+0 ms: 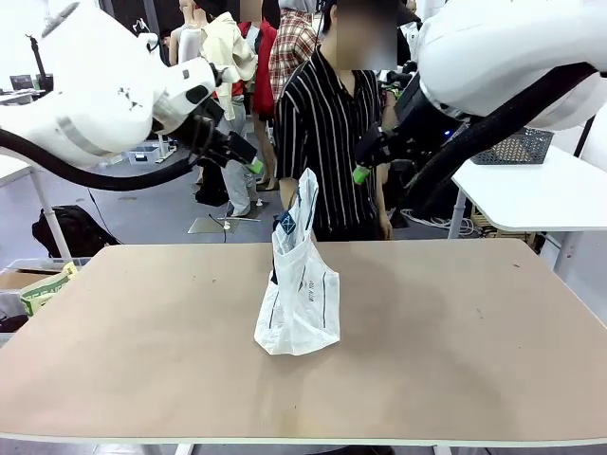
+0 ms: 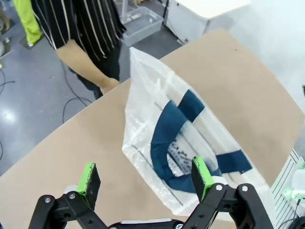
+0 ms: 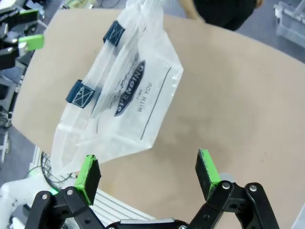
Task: Transfer purchased items from the store into the shopping bag.
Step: Open the Reusable shopping bag in the center of the table.
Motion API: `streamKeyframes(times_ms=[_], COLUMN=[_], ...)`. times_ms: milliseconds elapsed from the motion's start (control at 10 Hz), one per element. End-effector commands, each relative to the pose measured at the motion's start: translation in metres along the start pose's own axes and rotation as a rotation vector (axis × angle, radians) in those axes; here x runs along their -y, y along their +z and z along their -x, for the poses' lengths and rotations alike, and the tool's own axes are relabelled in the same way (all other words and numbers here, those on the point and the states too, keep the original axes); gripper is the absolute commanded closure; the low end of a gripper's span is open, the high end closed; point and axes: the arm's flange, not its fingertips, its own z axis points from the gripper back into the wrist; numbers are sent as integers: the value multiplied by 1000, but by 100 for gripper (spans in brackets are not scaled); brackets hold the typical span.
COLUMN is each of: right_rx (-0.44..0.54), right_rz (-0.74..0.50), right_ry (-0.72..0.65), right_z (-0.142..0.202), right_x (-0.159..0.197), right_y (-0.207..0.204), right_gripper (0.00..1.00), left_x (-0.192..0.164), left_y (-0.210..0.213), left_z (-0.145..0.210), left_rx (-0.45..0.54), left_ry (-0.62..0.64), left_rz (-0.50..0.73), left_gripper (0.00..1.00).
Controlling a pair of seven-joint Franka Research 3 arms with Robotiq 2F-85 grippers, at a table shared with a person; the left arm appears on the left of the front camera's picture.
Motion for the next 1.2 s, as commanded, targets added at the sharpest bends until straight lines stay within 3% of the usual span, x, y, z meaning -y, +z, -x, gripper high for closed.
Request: streamKeyframes(times_ms=[0,200,500,1100], right_rx=[-59,-104,-117,-162], right_rz=[-32,-52,-52,-70], right_ry=[-85,-102,-120,-146], right_z=[-15,-22,-14,-16], right_x=[-23,-41,-54,-53], right_y=[-22,-52,-66,-97], right_gripper=[0,0,0,0], left_x=[-1,5,13,14], left_y=[-22,-48,-83,-115], left_z=[-27,-50,-68,-56], left_rx=[-22,-55,-178,-299], left_ry=[-8,-27,-16,26], left_rz=[56,86,144,139], left_gripper=[0,0,0,0])
